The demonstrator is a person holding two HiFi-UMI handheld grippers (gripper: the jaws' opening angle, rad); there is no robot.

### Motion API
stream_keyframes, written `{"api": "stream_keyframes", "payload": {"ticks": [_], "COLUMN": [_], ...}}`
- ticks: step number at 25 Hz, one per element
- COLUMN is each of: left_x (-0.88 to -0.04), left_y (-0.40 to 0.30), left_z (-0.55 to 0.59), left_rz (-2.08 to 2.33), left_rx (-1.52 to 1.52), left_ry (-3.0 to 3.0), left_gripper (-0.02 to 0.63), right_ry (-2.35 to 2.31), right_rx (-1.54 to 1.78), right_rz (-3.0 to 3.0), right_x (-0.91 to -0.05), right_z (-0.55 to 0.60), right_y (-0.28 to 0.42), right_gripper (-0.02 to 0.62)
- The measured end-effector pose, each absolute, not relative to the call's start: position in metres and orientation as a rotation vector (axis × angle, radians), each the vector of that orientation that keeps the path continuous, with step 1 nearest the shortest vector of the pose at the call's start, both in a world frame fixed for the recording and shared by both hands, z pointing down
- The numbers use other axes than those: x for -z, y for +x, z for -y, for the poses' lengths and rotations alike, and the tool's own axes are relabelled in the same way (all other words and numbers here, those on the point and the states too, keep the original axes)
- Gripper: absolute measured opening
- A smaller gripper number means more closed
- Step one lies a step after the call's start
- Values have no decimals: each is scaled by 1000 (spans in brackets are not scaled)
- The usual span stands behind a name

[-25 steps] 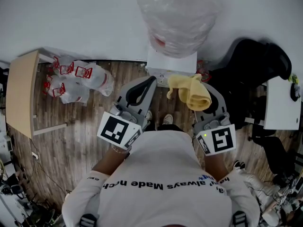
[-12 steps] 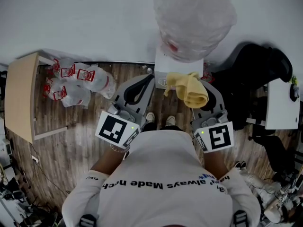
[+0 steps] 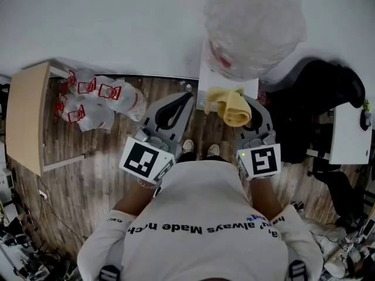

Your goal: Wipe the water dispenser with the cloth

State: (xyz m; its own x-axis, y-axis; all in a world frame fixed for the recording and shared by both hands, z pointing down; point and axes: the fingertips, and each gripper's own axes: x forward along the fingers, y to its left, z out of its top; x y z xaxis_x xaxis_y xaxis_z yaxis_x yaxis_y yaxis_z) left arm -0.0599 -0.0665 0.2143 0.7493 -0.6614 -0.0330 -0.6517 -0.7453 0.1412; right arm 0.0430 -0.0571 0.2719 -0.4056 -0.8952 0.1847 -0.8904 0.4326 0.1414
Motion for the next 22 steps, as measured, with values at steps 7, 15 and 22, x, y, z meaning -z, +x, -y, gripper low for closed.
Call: {"api": "stream_keyframes", "payload": {"ticks": [7, 15, 22], "left_x": [-215, -217, -219], "left_y": [-57, -56, -54], "left_z": [70, 73, 74], "left_rz": [1061, 1070, 1086], "left_rx": [111, 109, 102], "left_ry": [2822, 2812, 2800], "left_gripper": [20, 20, 20], "right_ry": [1547, 1495, 1445], "right_rx": [96, 142, 176], "right_rz": [2412, 2330, 2290], "right_x": [-293, -331, -361], "right_z": [77, 95, 114], "right_y": [36, 29, 20], "right_gripper": [71, 71, 71]}}
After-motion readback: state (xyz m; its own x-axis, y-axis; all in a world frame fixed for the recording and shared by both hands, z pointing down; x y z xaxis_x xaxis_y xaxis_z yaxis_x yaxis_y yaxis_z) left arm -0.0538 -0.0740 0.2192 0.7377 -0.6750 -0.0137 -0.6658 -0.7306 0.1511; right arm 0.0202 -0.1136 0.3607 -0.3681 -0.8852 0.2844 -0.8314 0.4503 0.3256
